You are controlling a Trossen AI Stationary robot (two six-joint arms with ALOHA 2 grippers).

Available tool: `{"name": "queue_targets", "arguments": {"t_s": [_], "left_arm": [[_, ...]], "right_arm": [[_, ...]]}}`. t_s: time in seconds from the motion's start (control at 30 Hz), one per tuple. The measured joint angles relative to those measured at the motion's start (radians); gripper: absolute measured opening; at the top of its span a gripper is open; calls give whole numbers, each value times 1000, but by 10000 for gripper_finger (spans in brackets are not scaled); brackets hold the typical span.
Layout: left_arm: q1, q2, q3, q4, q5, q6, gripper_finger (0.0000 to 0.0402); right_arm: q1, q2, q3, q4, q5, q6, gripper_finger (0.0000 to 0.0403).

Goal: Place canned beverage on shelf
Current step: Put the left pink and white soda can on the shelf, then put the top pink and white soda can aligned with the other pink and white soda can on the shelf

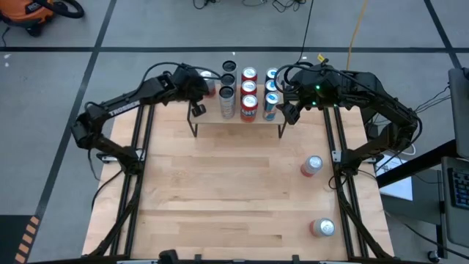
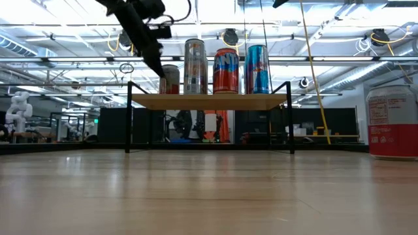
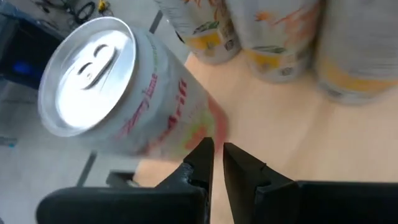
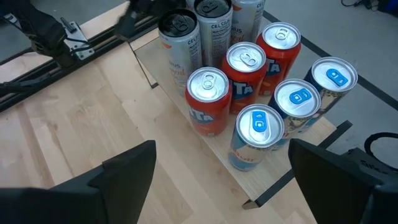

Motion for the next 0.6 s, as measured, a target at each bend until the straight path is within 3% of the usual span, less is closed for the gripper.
{"name": "queue_targets", "arguments": {"t_s": [0.17, 0.33, 0.43, 0.6], "left_arm": [[-23, -65, 42, -126, 52, -155, 37], [-23, -135, 43, -155, 262, -456, 37], [-41, -173, 43, -150, 360, -560, 38], [-129, -225, 43, -146, 379, -610, 38]], "right_arm": [[2, 0, 0, -13, -27, 5, 345], [27, 0, 0, -131, -128, 8, 345], [53, 0, 0, -194, -143, 8, 345], [116, 0, 0, -277, -161, 45, 345]]}}
